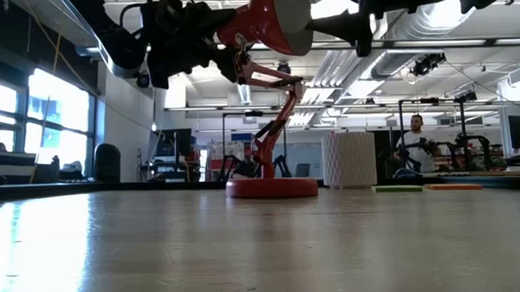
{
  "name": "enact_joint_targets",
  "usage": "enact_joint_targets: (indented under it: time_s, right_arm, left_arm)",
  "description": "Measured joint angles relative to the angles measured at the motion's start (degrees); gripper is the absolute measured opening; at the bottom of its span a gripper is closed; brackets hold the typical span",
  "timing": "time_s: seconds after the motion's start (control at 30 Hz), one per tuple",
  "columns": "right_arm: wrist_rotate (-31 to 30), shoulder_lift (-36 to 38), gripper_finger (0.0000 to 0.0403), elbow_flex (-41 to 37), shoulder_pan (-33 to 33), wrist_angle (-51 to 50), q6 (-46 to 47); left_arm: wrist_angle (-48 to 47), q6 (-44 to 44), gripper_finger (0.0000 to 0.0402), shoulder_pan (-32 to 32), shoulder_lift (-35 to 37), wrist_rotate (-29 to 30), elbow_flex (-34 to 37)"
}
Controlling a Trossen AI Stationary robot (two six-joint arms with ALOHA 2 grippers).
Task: Screw lightbulb
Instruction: Remove the lightbulb from the red lamp
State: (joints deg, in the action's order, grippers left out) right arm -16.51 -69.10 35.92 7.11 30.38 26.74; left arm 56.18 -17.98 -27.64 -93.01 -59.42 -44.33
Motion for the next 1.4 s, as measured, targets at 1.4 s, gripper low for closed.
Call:
enact_joint_targets:
  time_s: [1.4]
  right_arm:
    - [-6.88, -5.49, 0.028, -0.07, 1.35, 6.74, -110.26]
  left_arm:
    - [0.3, -1.42, 0.0257, -0.02, 0.0, 2.36, -0.05]
